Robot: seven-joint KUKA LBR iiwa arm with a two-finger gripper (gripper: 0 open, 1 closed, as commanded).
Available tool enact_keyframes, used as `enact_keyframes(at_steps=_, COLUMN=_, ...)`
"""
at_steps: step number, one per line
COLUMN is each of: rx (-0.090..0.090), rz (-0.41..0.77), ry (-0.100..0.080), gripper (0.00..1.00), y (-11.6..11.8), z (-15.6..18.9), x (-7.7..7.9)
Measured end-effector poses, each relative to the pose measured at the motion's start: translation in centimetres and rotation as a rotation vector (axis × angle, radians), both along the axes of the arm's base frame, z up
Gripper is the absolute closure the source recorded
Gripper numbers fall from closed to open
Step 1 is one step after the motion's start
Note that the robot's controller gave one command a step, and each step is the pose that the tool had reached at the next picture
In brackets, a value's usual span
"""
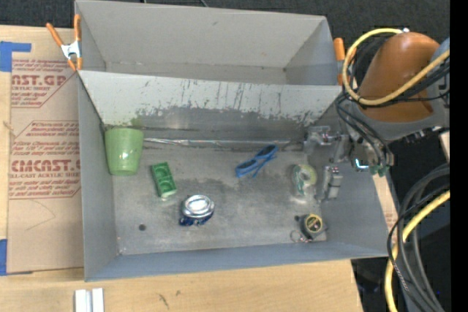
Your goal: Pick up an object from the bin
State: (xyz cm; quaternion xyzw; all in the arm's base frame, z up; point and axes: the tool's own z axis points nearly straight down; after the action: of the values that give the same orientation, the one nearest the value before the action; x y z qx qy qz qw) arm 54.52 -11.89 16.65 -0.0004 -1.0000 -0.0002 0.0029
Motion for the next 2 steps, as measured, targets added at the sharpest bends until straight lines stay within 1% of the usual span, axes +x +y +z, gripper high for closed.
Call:
enact_keyframes(at_steps=1, rx=0.001, rz=0.222, ry=-0.01, gripper=0.0, y=6.0, z=2.0, x=0.6)
enact_keyframes(at_steps=2, rx=0.003, rz=0.381, ry=-0.003, gripper=0.0, y=8.2, z=-10.0, x=4.3)
